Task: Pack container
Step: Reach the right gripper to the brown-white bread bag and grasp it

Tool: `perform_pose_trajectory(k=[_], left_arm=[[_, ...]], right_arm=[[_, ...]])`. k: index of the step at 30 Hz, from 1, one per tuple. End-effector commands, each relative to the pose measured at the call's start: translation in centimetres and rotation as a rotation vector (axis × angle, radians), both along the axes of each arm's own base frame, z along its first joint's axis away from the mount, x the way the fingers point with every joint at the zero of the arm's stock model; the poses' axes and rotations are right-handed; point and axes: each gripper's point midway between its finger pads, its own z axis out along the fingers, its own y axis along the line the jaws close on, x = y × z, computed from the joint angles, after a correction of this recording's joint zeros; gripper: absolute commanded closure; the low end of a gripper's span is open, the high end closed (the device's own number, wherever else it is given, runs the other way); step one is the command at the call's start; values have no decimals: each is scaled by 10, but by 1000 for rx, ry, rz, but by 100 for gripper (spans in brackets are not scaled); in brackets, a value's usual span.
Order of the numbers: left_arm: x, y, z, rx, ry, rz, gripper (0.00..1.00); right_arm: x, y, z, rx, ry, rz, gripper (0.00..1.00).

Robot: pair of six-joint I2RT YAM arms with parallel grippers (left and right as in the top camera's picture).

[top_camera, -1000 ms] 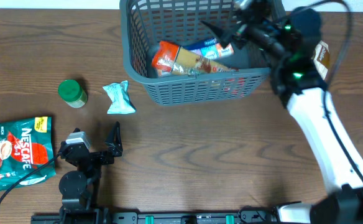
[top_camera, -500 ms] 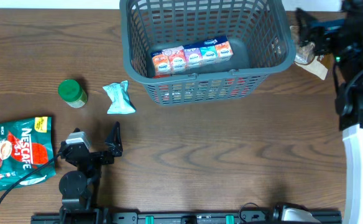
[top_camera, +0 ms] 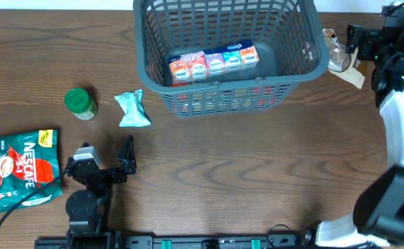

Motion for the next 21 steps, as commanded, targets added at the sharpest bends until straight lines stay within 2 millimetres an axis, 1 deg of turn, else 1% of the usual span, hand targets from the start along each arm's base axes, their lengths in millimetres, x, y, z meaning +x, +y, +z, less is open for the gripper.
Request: perform_pose_trajectory(k=[1, 5, 12, 16, 21], left_arm=[[-1, 1, -17, -5, 42, 10, 1], [-1, 1, -17, -5, 42, 10, 1], [-1, 1, -17, -5, 42, 10, 1], [-1, 1, -17, -5, 42, 10, 1], [-1, 1, -17, -5, 42, 10, 1]], right_arm=[[12, -15, -24, -15, 19, -10, 1], [28, -26, -67, -1, 49, -15, 1], [47, -40, -131, 9, 73, -27, 1], [51, -43, -162, 18, 96, -28, 1], [47, -44, -203, 42, 159, -33, 1]])
